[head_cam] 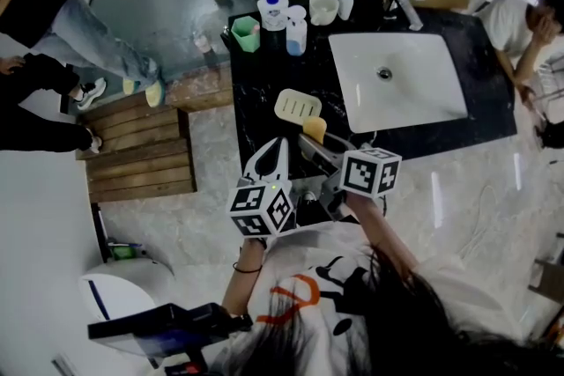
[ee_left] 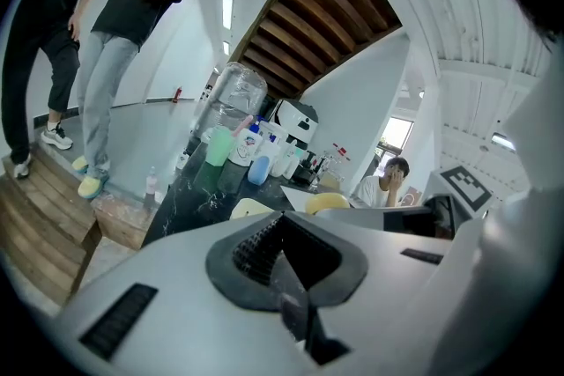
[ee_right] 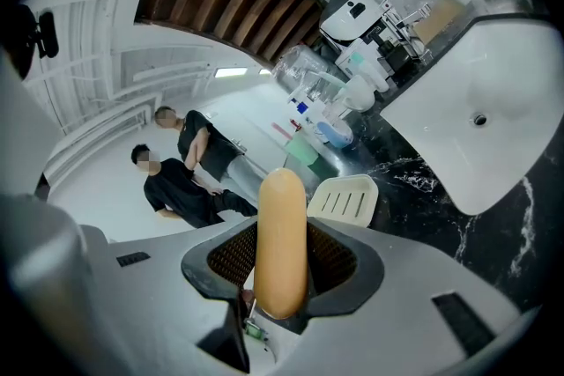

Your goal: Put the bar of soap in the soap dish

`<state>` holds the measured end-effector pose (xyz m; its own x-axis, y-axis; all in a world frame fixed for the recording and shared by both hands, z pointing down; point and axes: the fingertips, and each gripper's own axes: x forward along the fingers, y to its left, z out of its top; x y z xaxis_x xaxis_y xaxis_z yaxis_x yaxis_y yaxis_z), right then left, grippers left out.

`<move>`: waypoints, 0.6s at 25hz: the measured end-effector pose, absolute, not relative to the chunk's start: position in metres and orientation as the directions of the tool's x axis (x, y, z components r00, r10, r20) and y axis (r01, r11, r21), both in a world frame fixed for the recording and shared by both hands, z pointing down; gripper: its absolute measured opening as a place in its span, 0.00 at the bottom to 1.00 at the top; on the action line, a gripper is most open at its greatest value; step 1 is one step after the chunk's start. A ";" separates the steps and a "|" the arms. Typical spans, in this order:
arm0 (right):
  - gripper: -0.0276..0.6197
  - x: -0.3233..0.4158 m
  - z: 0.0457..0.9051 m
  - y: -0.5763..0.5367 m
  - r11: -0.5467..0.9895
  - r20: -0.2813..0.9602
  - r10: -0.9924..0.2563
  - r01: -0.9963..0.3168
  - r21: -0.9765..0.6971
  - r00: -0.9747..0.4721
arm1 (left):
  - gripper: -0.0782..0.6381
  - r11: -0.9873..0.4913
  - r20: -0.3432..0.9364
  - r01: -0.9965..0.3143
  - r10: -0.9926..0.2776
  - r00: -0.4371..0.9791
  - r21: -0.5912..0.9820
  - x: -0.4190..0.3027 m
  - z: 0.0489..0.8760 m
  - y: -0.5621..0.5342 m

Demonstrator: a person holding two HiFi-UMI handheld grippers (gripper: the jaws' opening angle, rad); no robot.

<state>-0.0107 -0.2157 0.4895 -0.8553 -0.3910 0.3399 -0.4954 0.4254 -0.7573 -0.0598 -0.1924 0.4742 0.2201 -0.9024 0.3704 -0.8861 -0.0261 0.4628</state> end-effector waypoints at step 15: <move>0.30 -0.039 0.507 -0.250 0.394 0.413 -0.399 -0.560 -0.729 -0.819 | 0.11 -0.049 0.403 -0.882 -0.877 0.263 0.469 -0.097 0.491 -0.221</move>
